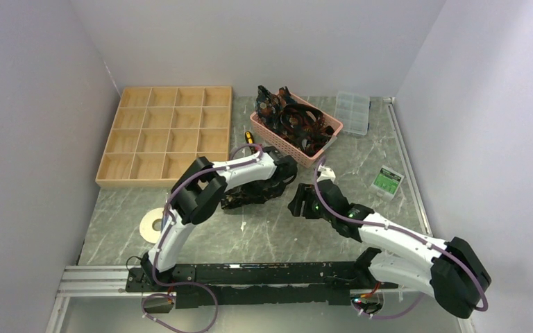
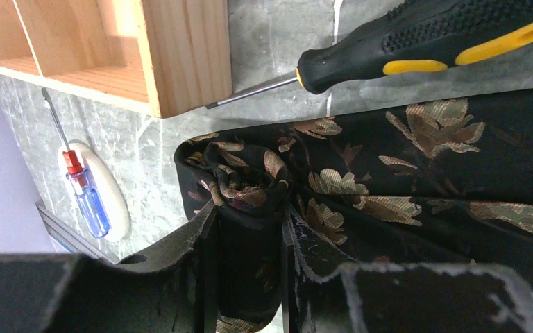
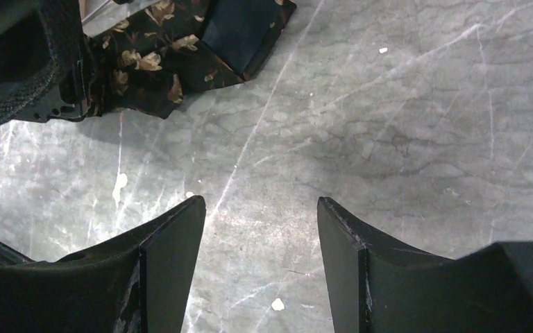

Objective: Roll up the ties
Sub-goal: Roll the tie at the center of the board.

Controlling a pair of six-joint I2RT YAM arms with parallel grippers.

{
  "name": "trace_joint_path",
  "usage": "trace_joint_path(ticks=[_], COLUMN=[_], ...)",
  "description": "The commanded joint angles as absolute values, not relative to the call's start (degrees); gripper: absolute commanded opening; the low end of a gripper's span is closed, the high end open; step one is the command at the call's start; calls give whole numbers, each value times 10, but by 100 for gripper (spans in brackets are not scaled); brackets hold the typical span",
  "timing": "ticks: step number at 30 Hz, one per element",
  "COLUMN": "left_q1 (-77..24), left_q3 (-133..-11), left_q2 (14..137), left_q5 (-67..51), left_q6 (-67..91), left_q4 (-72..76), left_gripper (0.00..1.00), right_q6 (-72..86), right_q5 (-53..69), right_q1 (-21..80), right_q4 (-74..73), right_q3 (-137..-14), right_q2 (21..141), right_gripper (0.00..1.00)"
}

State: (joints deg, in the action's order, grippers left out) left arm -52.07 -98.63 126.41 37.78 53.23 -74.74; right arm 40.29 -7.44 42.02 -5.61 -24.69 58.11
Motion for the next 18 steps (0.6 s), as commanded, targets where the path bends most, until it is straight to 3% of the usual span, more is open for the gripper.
trace_joint_path(ticks=[1,8,18], left_q1=[-526,-531,-535], left_q3=[-1003,-982,-935], left_q2=[1276,1247,1168], left_q5=[346,312,265], left_q6=[528,510,508], left_q4=[-722,-680,-626], left_gripper=[18,52,64], right_q6=[400,398,396], right_q5=[-89,-93,-91], right_q1=[416,414,413], right_q4=[-58,-71,-78], right_q3=[-241,-240,-247], right_q2=[561,545,541], right_gripper=[65,65,65])
